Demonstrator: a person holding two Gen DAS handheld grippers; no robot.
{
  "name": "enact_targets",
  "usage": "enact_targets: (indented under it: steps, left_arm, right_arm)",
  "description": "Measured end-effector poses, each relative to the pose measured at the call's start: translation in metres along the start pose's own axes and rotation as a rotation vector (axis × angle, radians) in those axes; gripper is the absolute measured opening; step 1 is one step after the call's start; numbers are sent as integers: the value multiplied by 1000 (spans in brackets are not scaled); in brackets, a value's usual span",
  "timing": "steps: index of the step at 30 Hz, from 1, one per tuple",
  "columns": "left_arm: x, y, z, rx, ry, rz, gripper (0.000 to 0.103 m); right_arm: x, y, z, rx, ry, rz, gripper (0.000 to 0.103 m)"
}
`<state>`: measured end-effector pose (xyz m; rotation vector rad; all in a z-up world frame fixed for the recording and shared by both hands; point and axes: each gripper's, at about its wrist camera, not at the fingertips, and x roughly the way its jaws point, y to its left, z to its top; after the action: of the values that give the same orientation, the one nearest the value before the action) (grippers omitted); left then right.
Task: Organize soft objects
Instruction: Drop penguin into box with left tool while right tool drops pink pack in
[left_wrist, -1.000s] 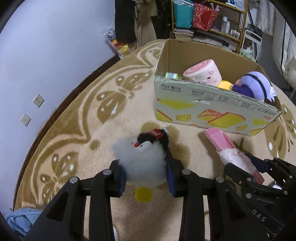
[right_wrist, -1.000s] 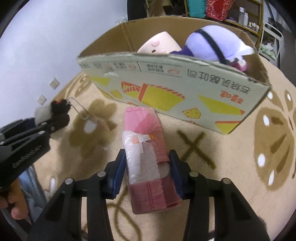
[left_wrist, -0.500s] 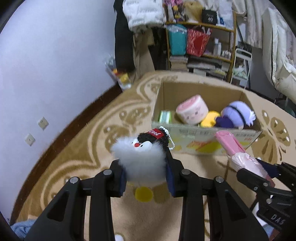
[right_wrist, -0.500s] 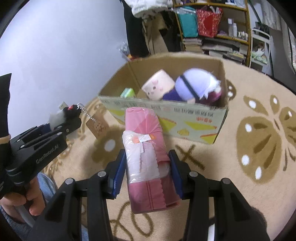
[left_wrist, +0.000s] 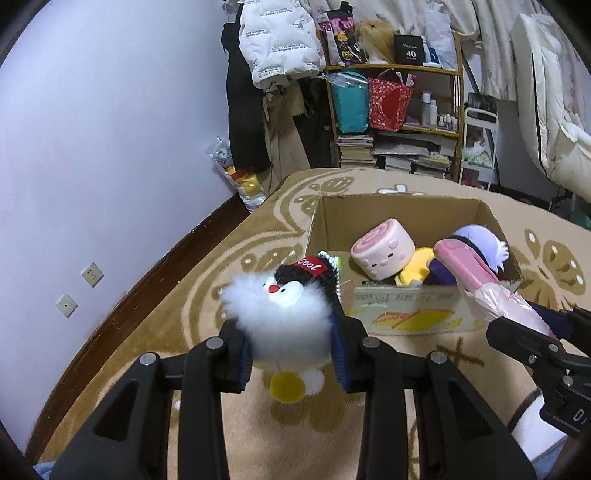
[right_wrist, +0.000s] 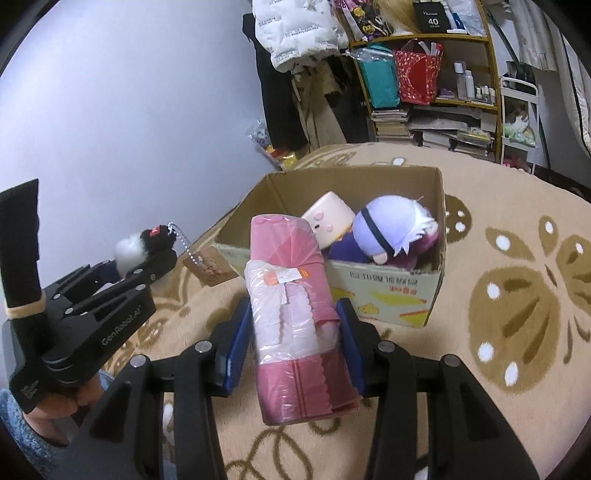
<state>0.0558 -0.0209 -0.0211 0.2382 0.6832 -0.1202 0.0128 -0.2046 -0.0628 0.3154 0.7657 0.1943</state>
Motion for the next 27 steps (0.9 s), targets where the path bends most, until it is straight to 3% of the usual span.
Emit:
enact_targets:
  steps: [27]
  left_arm:
    - [24, -16, 46, 11, -138, 4, 33]
  right_arm:
    - [6, -6, 32, -31, -124, -86, 48]
